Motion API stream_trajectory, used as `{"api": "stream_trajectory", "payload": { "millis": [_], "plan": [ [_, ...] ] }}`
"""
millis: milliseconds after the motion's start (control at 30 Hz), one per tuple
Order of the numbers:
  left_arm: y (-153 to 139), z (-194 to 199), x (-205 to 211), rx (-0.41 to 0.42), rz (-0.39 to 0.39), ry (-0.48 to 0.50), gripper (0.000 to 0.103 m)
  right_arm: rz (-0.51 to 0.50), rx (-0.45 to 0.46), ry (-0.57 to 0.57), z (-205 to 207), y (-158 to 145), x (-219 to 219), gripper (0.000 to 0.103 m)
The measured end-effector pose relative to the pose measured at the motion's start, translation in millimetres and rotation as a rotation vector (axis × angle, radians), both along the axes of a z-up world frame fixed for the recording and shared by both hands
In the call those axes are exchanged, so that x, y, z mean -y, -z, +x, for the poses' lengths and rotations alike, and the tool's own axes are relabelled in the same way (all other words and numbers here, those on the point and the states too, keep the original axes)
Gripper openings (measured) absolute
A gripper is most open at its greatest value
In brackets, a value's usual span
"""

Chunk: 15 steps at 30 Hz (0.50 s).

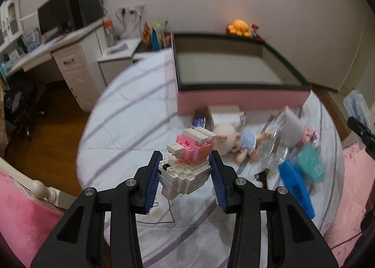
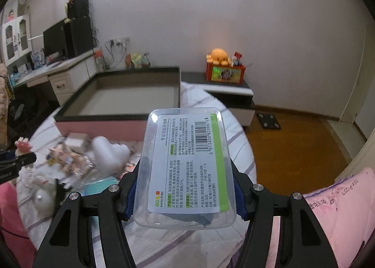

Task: Organize rigid objects
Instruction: 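Carry both items into the pink box tray and open both tools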

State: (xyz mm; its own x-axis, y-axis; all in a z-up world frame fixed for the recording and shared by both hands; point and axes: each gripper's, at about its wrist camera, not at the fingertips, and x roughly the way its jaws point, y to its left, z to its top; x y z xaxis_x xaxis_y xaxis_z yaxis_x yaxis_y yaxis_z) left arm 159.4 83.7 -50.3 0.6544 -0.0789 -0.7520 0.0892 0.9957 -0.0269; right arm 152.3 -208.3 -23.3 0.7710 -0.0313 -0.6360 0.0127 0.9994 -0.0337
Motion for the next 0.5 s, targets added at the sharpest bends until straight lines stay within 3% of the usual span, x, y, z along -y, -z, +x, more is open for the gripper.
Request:
{"api": "stream_trajectory", "payload": {
  "millis": [267, 400, 500],
  "plan": [
    [-59.9, -38.0, 7.9, 0.196, 0.043, -0.056, 0.042, 0.01, 0.153, -0.058, -48.8, -42.8, -19.3, 0.064],
    [-78.1, -57.5, 15.8, 0.255, 0.025, -0.061, 0.042, 0.016, 0.21, -0.108, -68.6, -55.3, -33.1, 0.064],
    [-85.5, -65.7, 24.5, 0.29, 0.059, -0.081, 0.042, 0.011, 0.229, -0.125, -75.6, -57.6, -40.3, 0.064]
  ]
}}
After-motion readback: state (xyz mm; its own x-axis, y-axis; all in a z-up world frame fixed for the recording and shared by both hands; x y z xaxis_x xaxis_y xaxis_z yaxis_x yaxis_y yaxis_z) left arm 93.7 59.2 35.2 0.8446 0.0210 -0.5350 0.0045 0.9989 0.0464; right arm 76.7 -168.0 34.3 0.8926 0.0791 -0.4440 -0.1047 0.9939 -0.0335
